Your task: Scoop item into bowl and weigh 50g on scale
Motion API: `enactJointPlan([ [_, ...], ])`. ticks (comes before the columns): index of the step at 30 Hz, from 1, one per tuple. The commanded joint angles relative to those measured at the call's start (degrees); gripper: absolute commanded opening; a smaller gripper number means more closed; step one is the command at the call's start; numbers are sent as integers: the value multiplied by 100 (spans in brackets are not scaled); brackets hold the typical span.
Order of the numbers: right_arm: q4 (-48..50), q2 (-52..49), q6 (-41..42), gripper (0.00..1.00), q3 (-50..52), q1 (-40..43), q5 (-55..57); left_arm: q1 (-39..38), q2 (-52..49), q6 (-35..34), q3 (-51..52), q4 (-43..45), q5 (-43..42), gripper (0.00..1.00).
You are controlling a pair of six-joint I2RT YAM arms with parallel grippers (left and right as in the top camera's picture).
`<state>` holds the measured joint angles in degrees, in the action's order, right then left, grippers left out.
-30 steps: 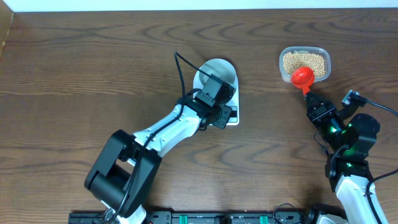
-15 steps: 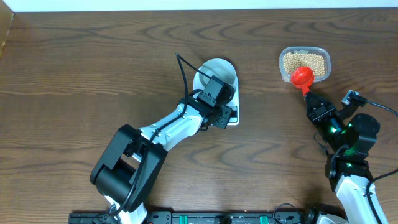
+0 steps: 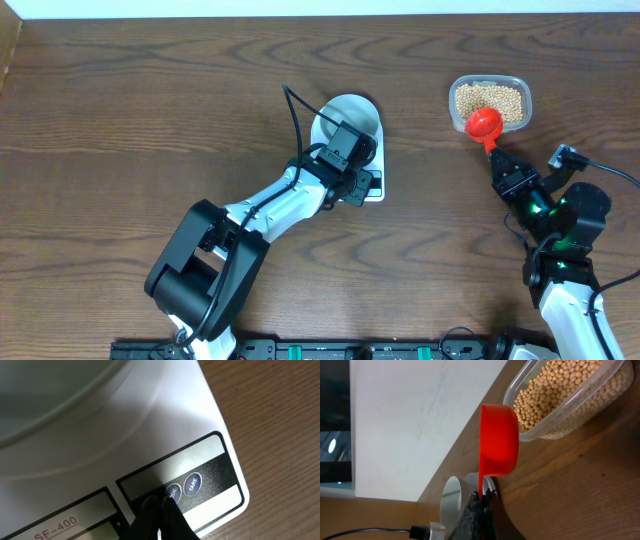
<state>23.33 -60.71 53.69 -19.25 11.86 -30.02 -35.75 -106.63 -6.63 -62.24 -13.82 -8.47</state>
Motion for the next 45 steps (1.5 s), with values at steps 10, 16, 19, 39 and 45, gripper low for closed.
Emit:
enactJointPlan([
  [10,7,-4,-105,1,-85,-28,-37,33,-81,33,-72,-79,170,7],
  [16,7,-4,-105,1,-85,-28,-37,31,-85,33,-70,-85,164,7],
  [19,7,-4,-105,1,-85,-28,-35,31,-98,33,-61,-85,140,7],
  [39,7,-4,-107,1,-85,-28,-11,31,-367,4,-59,-177,-94,7],
  [45,7,-4,-109,1,-85,-28,11,105,-308,11,-63,-195,-92,7],
])
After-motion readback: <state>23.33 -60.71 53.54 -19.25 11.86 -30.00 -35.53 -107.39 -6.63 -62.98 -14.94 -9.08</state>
